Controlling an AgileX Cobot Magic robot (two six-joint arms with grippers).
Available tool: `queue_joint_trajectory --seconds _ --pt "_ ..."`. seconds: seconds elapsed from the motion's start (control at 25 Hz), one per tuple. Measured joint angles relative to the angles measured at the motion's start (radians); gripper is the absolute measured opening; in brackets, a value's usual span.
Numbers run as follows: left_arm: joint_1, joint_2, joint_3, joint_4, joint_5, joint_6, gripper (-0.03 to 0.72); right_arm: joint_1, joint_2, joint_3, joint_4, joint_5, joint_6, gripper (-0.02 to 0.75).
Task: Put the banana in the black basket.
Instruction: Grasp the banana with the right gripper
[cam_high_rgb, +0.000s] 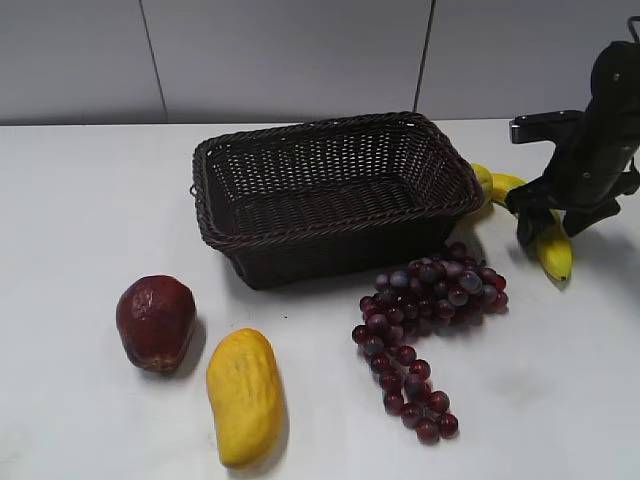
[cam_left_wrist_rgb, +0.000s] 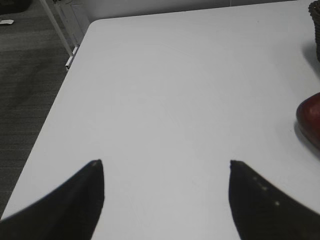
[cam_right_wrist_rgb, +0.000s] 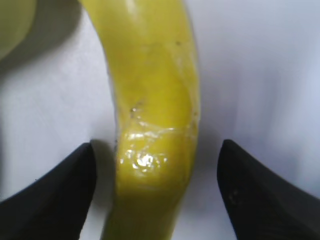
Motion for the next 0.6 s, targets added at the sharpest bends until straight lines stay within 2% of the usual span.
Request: queue_joint_trajectory --seconds 0.12,0.28,0.4,0.6 --pt "0.0 0.0 0.0 0.0 0.0 0.0 0.575 0.0 0.0 0.0 0.001 -0.006 0.004 0.309" --pt "0.0 0.0 0.0 0.0 0.0 0.0 0.575 0.0 -0.005 -0.001 -0.006 -0.007 0.068 0.311" --pt "0.0 0.0 0.0 0.0 0.0 0.0 0.575 0.0 -0.034 -0.012 -0.066 -0.005 0.168 0.311" --pt "0.0 0.0 0.0 0.0 0.0 0.0 0.575 0.0 -0.096 -0.17 -0.115 0.058 0.2 0.311"
